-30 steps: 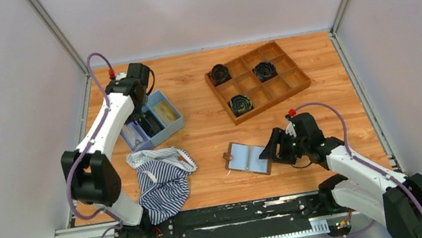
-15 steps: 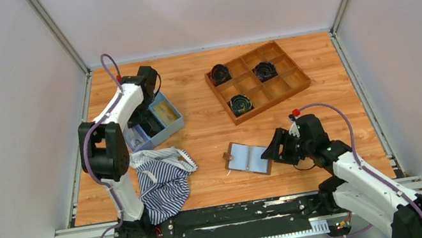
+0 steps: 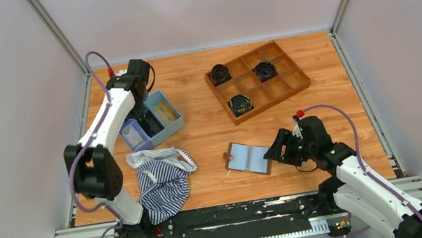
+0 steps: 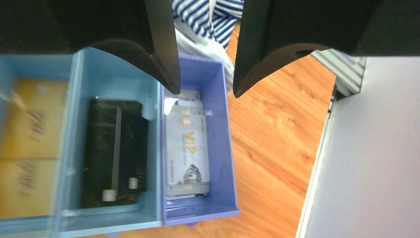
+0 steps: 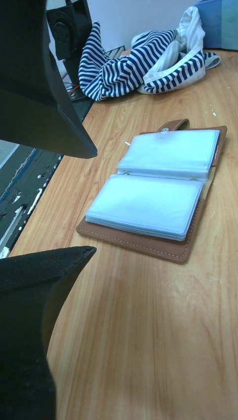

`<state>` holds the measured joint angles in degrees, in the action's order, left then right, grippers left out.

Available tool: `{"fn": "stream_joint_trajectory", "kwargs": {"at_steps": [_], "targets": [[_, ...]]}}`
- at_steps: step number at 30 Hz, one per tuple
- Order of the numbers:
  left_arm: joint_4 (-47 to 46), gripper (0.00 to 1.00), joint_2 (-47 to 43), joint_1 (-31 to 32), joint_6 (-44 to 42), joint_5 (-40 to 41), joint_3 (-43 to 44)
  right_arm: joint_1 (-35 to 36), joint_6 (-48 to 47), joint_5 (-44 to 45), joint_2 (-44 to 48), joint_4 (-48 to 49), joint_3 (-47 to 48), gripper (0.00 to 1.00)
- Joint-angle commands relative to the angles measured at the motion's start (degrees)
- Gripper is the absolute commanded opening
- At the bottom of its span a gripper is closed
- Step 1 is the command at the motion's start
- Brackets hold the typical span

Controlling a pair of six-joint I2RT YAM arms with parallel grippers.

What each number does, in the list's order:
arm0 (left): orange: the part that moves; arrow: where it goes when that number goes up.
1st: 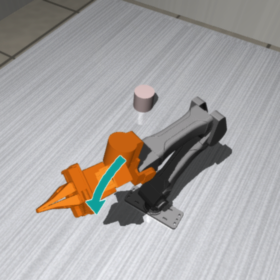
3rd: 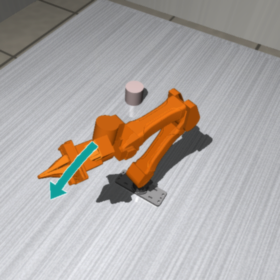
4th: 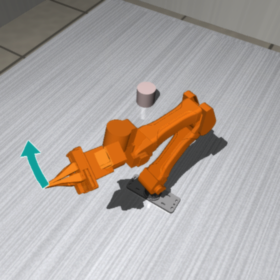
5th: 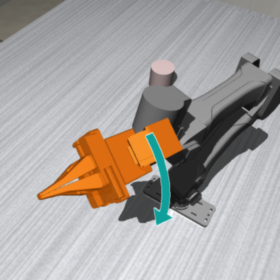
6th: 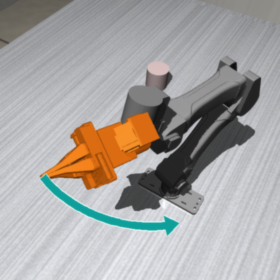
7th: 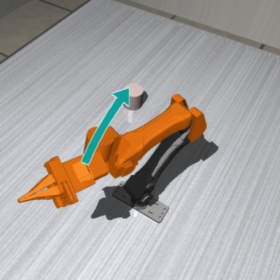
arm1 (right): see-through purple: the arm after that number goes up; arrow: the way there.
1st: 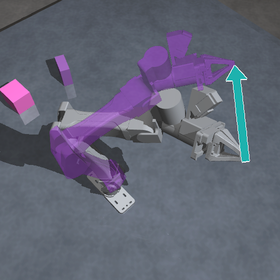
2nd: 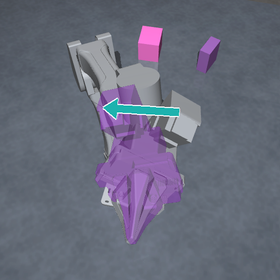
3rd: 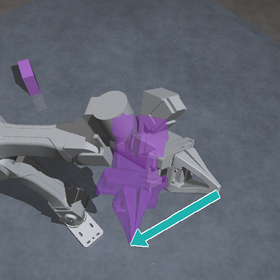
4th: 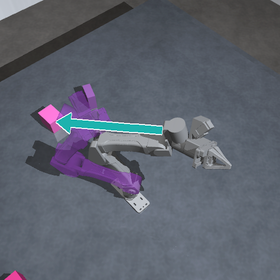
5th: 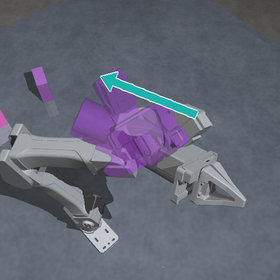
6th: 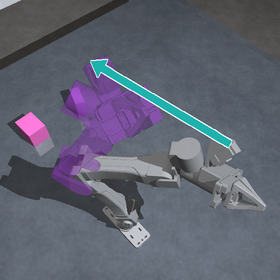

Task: Take the credit cards out of the card holder
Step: Remove the credit card from the card holder.

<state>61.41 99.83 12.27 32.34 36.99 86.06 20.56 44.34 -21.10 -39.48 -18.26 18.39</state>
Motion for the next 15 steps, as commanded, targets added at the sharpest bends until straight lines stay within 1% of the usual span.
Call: {"fn": "stream_joint_trajectory", "kwargs": {"at_steps": [1, 2, 3, 4, 7, 9, 12, 15], "targets": [[-0.9, 0.49, -11.9, 6.8, -3.1, -4.9, 0.4, -0.7, 1.7, 0.9, -1.7, 0.7, 1.7, 0.68], [-1.5, 0.5, -13.8, 8.7, -3.4, -7.1, 0.3, -0.7, 2.1, 0.5, -2.5, 2.2, 1.6, 0.68], [-3.1, 0.5, -15.4, 10.7, -3.8, -11.2, -0.4, -0.7, 2.7, 0.0, -3.5, 3.8, 1.5, 0.67], [-5.3, 0.5, -16.9, 12.8, -3.9, -18.1, -1.6, -0.7, 3.3, -0.3, -4.6, 5.2, 1.6, 0.67], [-15.1, 0.5, -20.6, 16.3, -2.2, -33.6, -8.1, -0.7, 4.2, -1.0, -8.5, 9.3, 1.9, 0.67], [-23.1, 0.5, -22.2, 17.5, 0.2, -43.2, -13.7, -0.7, 4.5, -1.6, -11.3, 11.5, 2.3, 0.67], [-35.4, 0.5, -22.4, 18.5, 5.1, -53.0, -22.0, -0.7, 4.4, -2.9, -15.0, 13.6, 2.9, 0.66], [-43.2, 0.5, -19.9, 20.1, 8.5, -57.8, -26.8, -0.7, 4.4, -3.4, -17.6, 15.2, 2.9, 0.66]]}}
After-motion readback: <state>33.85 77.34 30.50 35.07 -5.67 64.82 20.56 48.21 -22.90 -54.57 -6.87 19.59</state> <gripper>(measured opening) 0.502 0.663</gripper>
